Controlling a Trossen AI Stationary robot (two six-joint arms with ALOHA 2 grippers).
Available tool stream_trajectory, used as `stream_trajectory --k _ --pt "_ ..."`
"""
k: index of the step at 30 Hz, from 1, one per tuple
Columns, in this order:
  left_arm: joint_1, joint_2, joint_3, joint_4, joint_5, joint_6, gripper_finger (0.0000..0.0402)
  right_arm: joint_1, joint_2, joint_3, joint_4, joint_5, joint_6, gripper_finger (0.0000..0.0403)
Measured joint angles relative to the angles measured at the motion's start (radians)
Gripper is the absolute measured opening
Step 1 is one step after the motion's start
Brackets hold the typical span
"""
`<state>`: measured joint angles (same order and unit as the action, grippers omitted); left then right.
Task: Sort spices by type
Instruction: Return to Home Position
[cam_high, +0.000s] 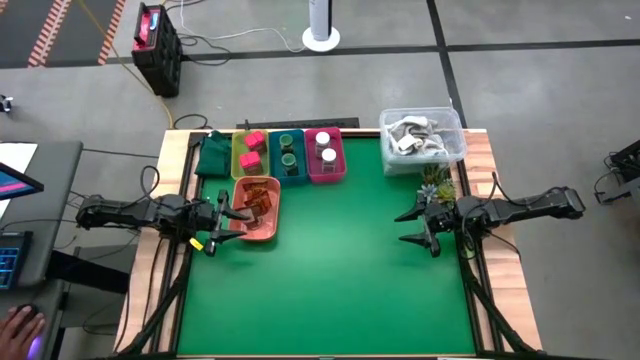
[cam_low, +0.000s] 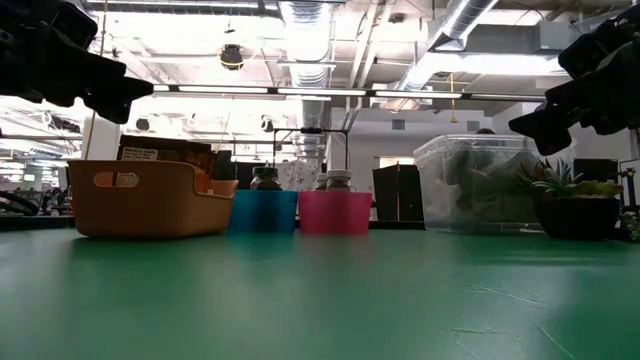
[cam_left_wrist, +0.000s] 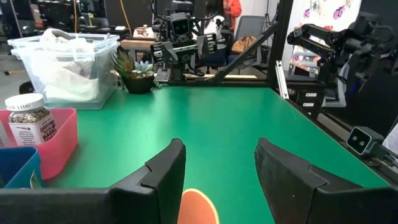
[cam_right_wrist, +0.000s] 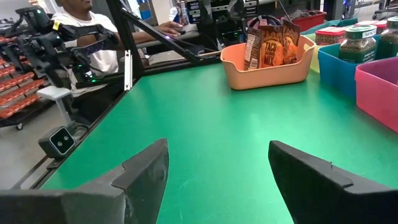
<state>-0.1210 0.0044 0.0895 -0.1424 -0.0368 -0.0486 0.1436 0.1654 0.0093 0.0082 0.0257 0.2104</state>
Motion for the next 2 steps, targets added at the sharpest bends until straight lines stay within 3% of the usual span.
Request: stream_trajectory --k 2 --pt "0.000 0.000 0.000 0.000 0.000 0.000 0.0181 0.000 0.000 0.000 0.000 0.000 0.000 0.0301"
